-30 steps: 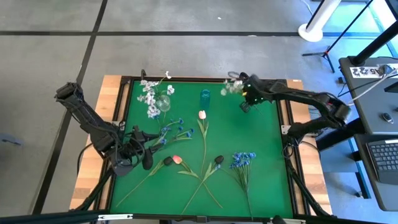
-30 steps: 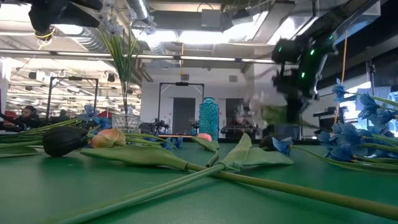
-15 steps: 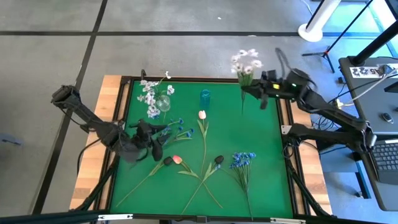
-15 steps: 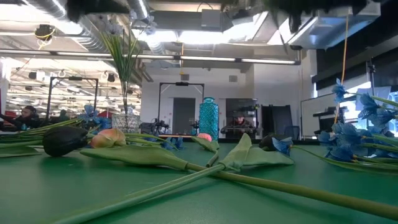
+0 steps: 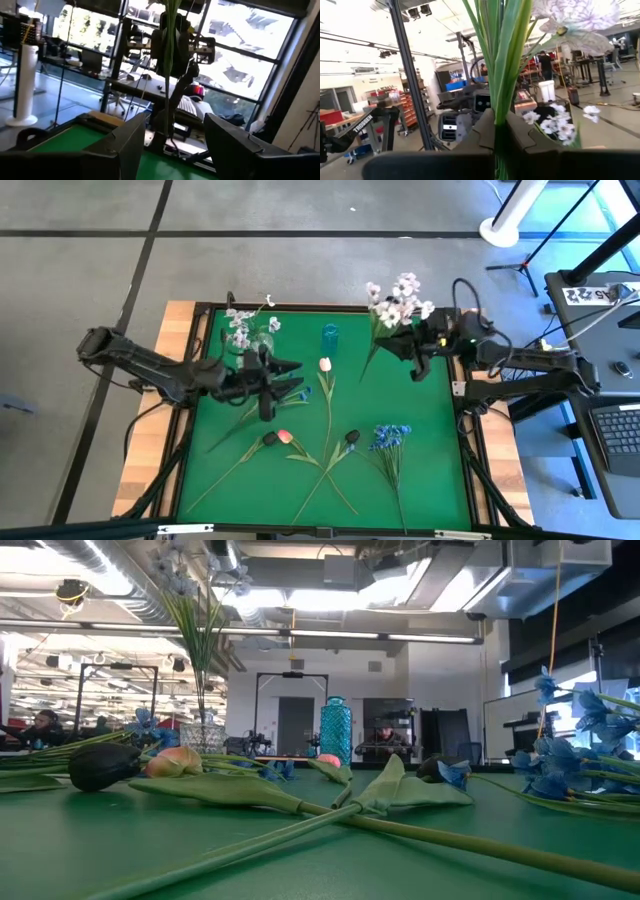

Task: Sort flowers into vase by color
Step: Put the white flowers into the transparent vase

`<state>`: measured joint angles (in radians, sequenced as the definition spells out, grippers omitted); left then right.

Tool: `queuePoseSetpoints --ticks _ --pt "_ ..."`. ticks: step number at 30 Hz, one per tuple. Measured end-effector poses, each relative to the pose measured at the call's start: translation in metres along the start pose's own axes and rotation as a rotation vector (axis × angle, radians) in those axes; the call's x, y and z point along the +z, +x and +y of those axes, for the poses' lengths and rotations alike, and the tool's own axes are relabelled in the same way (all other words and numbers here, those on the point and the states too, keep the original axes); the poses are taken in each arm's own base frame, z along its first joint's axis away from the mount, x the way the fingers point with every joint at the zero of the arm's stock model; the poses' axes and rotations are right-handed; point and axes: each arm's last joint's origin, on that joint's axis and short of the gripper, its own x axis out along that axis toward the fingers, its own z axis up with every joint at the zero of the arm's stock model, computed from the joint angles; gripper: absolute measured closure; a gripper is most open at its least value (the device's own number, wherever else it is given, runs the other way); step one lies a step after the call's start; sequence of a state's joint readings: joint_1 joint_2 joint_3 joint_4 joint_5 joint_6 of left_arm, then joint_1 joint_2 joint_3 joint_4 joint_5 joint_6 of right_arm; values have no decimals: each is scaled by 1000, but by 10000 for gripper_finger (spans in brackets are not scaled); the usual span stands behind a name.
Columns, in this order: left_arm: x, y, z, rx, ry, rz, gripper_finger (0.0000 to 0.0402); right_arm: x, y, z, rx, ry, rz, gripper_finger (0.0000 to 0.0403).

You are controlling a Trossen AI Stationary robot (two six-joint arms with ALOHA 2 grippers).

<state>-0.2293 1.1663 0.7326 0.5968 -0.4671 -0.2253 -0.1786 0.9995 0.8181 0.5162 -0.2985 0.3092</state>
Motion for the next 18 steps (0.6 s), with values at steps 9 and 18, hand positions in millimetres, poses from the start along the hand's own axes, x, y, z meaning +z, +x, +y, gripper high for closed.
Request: queuePoseSetpoints --ticks 9,18 --pt "-7 38 7 -86 13 -20 205 -34 35 -11 46 26 -32 394" --pt "-3 75 -3 59 185 80 205 -54 46 -21 37 65 -8 393"
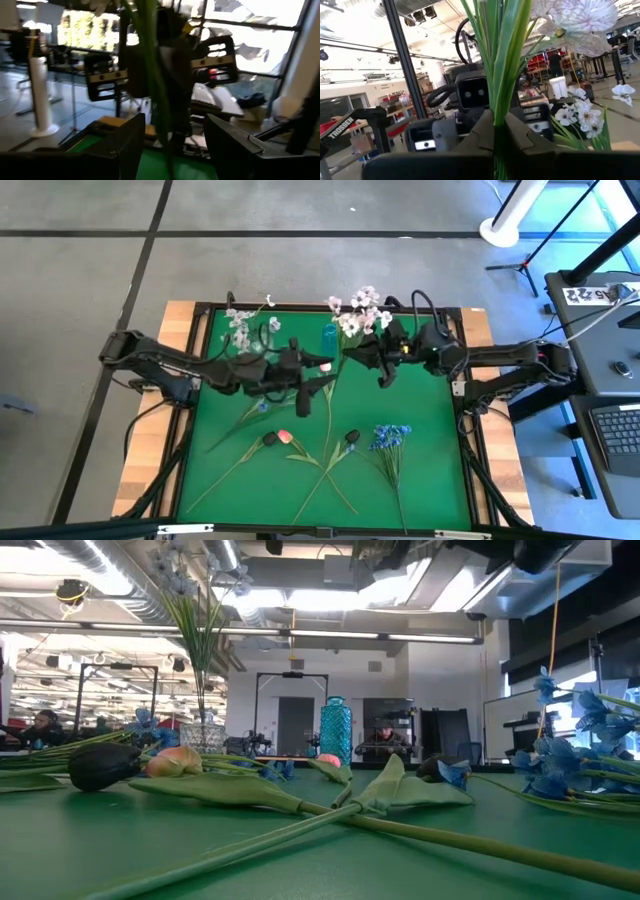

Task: Sort flowers into vase by color
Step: Put the white flowers into the transparent vase

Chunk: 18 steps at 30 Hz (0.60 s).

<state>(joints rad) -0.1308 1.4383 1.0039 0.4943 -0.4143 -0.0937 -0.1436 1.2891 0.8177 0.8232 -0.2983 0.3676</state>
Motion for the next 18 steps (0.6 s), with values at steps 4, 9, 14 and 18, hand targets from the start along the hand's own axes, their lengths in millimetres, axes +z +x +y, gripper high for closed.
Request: queuePoseSetpoints --ticks 4,9,14,18 --pt "-2 11 4 48 16 32 205 -1 0 0 7 2 6 390" --pt "-5 17 12 76 -25 47 205 -1 0 0 13 3 9 393" --pt "-6 18 15 83 -46 63 225 -1 0 0 15 3 15 389" --pt "-7 17 11 72 -35 67 309 -1 0 0 16 -2 14 387"
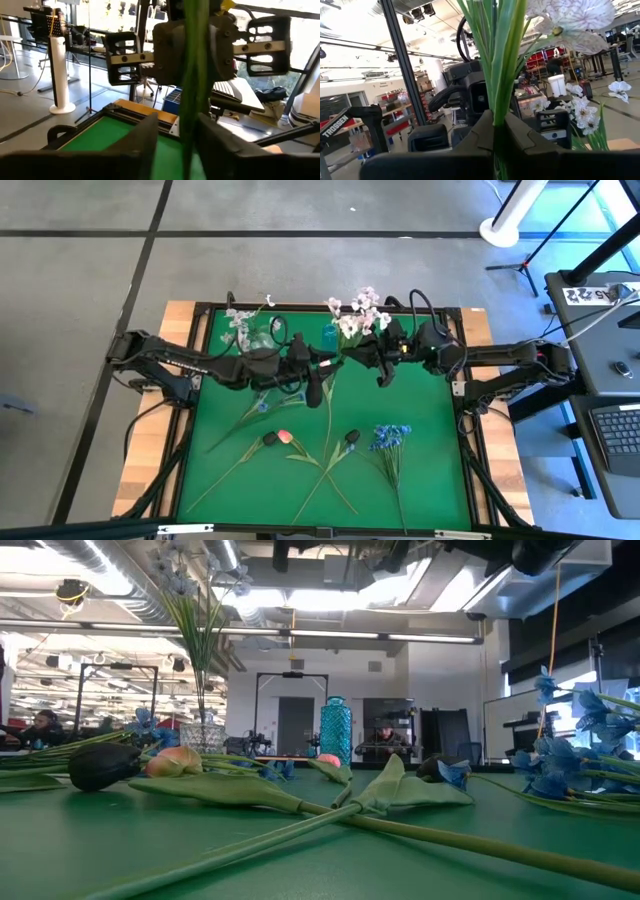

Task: Sort flowers into vase by color
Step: Put the white flowers into the transparent vase

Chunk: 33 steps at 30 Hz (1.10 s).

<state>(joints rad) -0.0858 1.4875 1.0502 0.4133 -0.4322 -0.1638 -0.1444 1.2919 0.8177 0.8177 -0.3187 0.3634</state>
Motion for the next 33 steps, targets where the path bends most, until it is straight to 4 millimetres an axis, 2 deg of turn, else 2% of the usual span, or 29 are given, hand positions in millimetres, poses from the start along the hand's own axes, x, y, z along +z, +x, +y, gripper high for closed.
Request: queuePoseSetpoints --ticks 2,3,6,10,17,22,25,28,33 --pt "2 -4 -3 -2 11 -6 368 0 0 1 14 -9 3 382" --pt "5 -7 -4 0 12 -11 382 1 0 1 26 -11 1 376" --pt "19 -18 -5 -3 11 -50 392 10 -4 7 67 -26 -19 345" --pt "44 -45 -10 24 21 -129 397 29 -15 20 133 -95 -60 287" --pt "85 -107 -19 116 107 -238 399 53 -38 38 149 -175 -49 186" --pt "105 -156 -20 245 183 -234 400 53 -54 43 99 -241 82 153" --pt "107 -175 -15 337 229 -175 400 49 -60 44 83 -271 159 151" --pt "99 -185 -3 351 239 -160 401 42 -62 42 70 -261 230 151" --pt "77 -198 32 376 183 -209 401 32 -60 37 39 -252 311 150"
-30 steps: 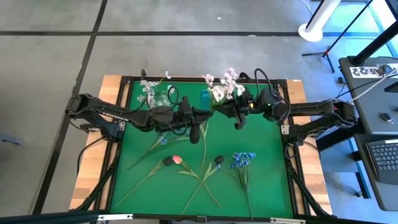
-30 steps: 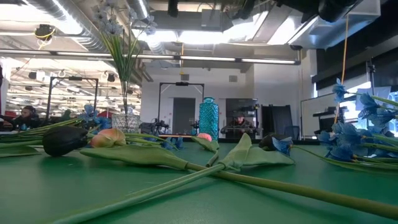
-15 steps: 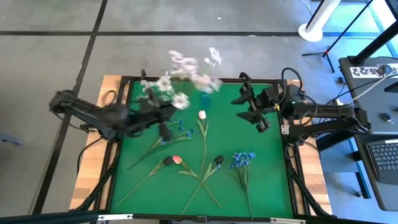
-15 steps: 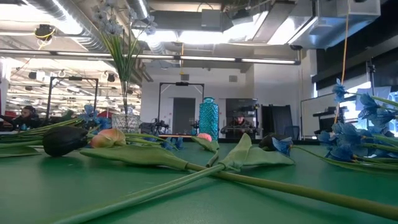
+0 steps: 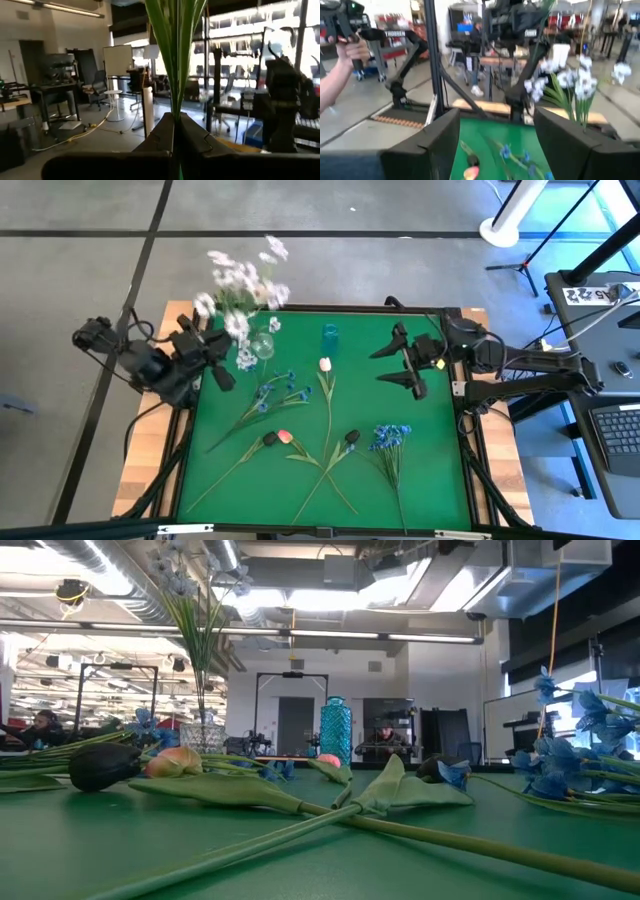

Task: Sort flowers into vase by color
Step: Put the white flowers into the transparent vase

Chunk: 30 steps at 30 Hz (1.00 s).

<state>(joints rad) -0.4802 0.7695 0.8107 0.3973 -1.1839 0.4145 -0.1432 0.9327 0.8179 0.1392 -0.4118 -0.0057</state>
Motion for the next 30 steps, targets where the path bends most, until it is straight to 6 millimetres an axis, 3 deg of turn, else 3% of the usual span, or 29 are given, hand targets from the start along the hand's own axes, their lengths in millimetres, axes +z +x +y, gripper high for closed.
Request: queuePoseSetpoints --ticks 4,11,21,30 --pt "-18 -6 32 -26 -88 -131 401 -6 3 -1 0 15 42 150" --pt "-25 -20 78 12 -121 -368 401 -11 8 -3 1 0 68 150" --pt "-78 -4 79 149 52 -299 402 -27 25 -12 -33 -5 134 150" --pt "-127 13 93 163 -11 -250 401 -42 39 -18 -31 16 185 150"
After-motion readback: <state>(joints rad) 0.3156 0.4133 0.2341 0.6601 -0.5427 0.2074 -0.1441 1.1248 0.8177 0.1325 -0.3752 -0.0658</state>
